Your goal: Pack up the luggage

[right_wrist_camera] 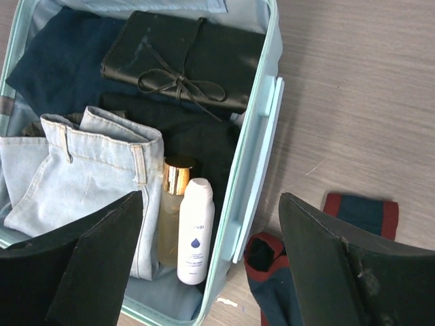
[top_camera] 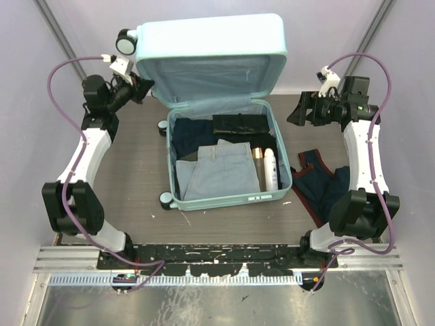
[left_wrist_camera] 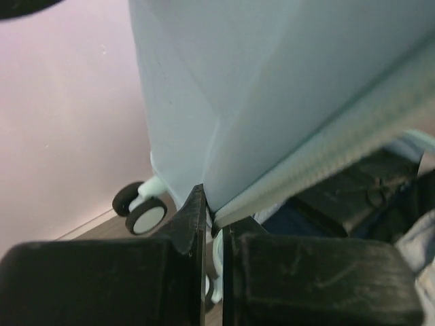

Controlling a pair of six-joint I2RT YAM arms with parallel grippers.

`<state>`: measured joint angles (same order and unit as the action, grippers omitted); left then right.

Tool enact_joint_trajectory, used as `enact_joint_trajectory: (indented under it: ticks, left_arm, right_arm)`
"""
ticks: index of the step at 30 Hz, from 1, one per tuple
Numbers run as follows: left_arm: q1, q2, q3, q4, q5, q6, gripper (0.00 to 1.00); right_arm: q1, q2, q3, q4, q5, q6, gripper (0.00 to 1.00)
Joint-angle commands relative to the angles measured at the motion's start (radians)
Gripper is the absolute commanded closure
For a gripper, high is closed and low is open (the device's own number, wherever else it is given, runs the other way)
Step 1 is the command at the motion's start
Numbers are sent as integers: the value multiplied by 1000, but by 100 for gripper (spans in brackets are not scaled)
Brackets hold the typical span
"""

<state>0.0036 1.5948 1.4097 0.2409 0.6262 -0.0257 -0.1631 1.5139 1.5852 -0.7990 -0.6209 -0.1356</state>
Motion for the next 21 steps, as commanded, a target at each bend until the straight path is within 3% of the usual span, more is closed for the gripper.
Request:
enact_joint_trajectory:
  ticks: [1,21]
  left_arm:
    - [-11,-188,-134,-69,161,123,92]
    - [-13,-854,-725,-790,297,1042,84]
  right_arm:
    - [-6,-61,-28,12,-76,12,16]
    - [-110,-232,-361,-82,-32,-246,24]
